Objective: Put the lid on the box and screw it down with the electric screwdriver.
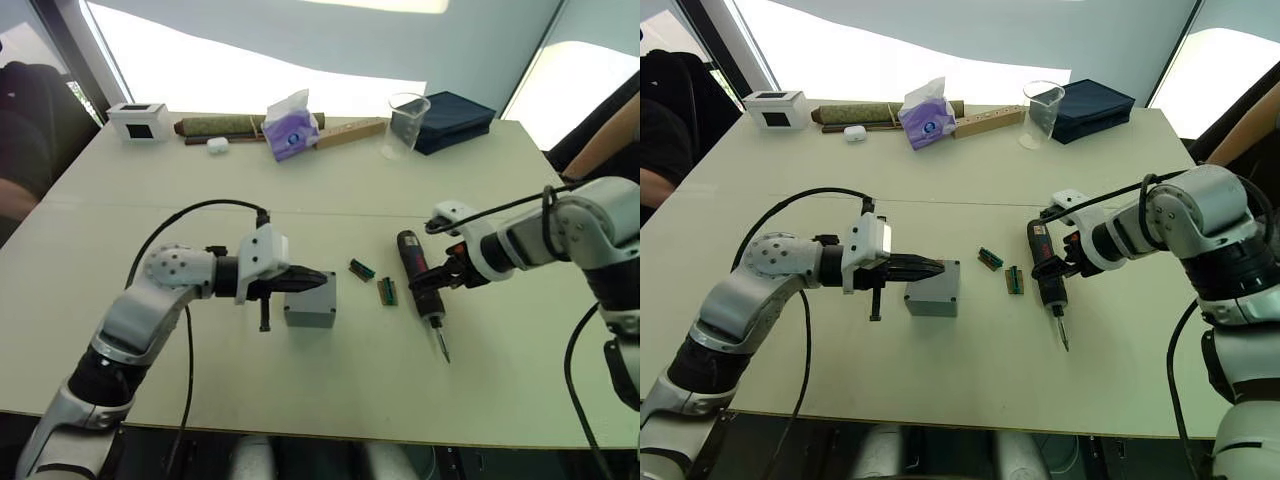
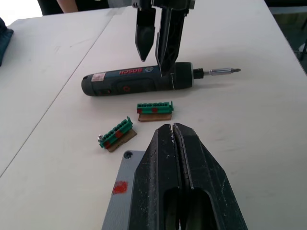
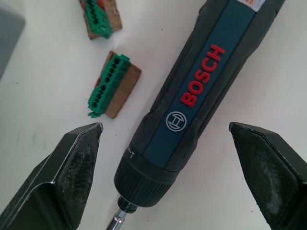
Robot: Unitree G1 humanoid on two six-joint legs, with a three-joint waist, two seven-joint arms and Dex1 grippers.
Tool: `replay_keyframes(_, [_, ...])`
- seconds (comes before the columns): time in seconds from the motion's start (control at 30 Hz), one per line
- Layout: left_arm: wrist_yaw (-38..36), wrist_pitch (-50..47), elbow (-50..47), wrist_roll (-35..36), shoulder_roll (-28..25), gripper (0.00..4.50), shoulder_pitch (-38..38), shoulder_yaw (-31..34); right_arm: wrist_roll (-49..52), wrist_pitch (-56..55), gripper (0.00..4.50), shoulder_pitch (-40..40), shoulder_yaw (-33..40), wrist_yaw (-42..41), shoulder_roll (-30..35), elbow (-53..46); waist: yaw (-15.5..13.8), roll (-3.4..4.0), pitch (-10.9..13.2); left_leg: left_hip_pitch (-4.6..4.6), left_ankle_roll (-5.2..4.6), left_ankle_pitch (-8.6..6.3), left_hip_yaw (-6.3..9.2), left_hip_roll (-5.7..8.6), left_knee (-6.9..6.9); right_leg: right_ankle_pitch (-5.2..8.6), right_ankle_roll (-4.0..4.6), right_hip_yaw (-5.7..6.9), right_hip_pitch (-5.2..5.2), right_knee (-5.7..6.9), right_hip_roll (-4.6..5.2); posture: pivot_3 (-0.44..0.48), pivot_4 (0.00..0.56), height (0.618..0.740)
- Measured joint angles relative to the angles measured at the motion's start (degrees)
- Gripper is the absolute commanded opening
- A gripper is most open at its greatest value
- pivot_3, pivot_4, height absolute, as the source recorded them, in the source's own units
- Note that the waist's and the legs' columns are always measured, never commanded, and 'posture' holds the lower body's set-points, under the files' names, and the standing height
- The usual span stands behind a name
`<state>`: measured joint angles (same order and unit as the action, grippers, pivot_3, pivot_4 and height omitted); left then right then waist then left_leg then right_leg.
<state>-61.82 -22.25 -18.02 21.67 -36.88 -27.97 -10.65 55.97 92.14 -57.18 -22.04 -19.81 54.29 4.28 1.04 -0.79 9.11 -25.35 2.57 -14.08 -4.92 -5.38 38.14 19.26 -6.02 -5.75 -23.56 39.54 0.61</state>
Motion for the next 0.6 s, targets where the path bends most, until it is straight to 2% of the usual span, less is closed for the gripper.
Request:
replay_keyframes(0.17, [0.4,1.4,1.5,-1.1,1.3,0.00,0.0,-0.1,4.6,0.0,4.41,0.1,-4.3,7.5,-0.7,3.1,-0.1,0.00,0.0,-0.03,0.00,0.00,-0.01,0.00,0.02,0.00,0.00,0.00,-0.01,0.00,0.01,0.000,0.150,0.721])
replay_keyframes(0.47, [2.4,1.9,1.9,-2.7,3.3,0.00,0.2,-0.4,5.0,0.0,4.41,0.4,-4.1,18.2,-7.1,4.4,0.3,-0.24,-0.2,0.07,-0.01,0.00,0.02,-0.04,0.06,-0.01,0.00,0.02,0.10,0.02,-0.03,0.000,0.150,0.721])
replay_keyframes(0.6, [2.8,2.7,2.0,-3.7,3.4,0.00,0.2,-0.5,3.5,0.0,3.35,1.8,-2.8,22.0,-8.9,2.6,0.4,-0.48,-0.3,0.09,-0.01,0.00,0.02,-0.04,0.07,-0.01,0.00,0.02,0.13,0.02,-0.02,0.000,0.150,0.721])
